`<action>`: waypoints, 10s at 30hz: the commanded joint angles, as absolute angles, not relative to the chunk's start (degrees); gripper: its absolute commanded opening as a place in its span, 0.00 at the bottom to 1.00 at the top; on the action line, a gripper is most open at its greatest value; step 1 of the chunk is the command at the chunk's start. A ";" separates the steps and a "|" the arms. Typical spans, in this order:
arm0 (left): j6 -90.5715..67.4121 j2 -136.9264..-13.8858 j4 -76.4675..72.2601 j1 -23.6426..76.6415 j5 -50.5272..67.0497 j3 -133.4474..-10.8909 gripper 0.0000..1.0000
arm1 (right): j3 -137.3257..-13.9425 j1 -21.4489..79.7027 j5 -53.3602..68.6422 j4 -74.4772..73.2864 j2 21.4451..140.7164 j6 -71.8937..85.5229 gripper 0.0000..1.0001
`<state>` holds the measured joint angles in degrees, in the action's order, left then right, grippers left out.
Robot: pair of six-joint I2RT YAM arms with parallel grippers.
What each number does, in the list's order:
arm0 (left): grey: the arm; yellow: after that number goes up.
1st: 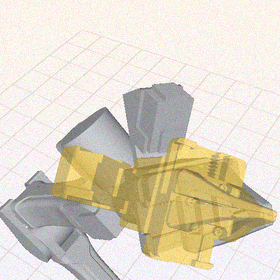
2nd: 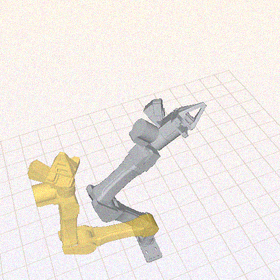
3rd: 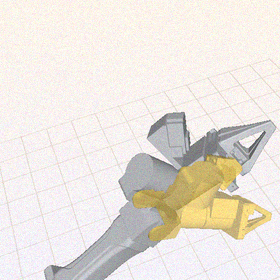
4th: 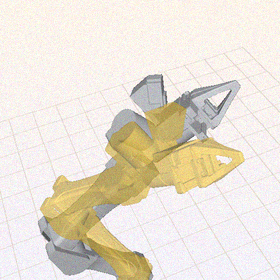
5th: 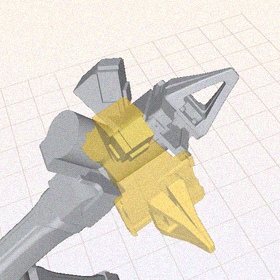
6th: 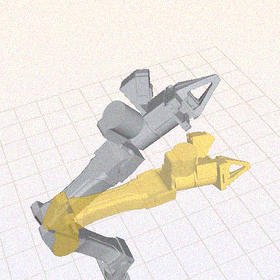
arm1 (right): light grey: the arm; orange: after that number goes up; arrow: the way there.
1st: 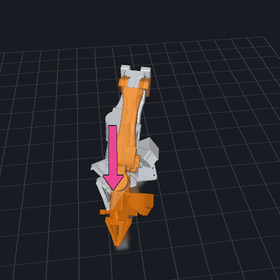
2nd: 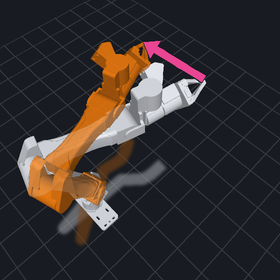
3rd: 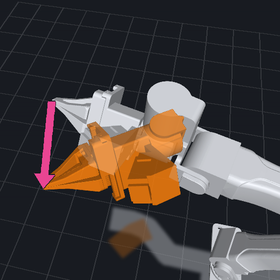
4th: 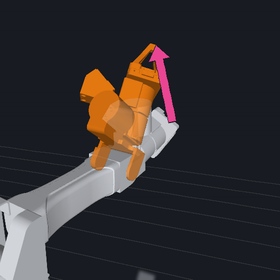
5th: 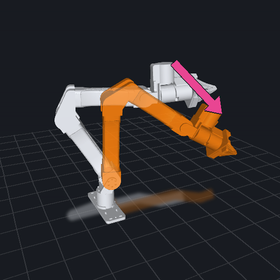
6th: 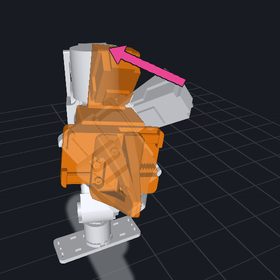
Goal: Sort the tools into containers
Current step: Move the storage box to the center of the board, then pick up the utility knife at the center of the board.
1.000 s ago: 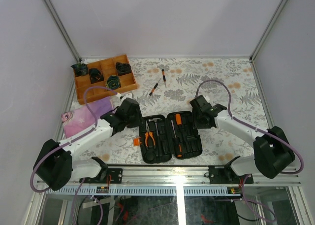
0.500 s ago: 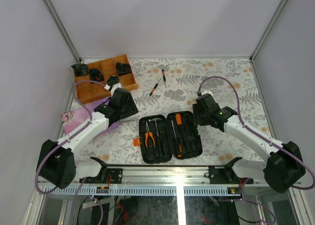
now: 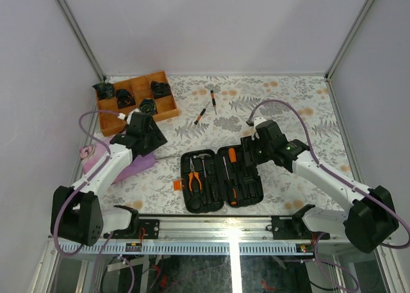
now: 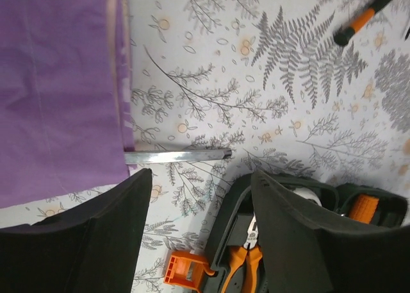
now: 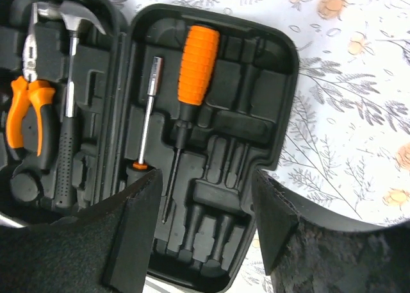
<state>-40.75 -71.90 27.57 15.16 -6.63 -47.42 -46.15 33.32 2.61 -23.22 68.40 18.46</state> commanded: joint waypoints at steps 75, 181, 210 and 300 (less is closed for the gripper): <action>-29.79 -37.00 38.31 -0.07 -12.96 -50.56 0.79 | -123.81 55.27 12.04 -26.08 140.40 -30.86 0.20; -58.57 -67.57 38.49 31.14 -14.61 -62.08 0.00 | -56.39 64.55 -17.91 13.66 77.62 0.92 0.62; -60.11 -68.40 38.38 31.28 -13.35 -61.20 0.02 | -59.37 71.98 -32.03 23.61 92.52 -11.25 0.16; -55.90 -55.36 -8.68 30.10 18.80 -43.28 0.00 | -38.76 52.02 2.72 27.33 56.22 38.82 0.70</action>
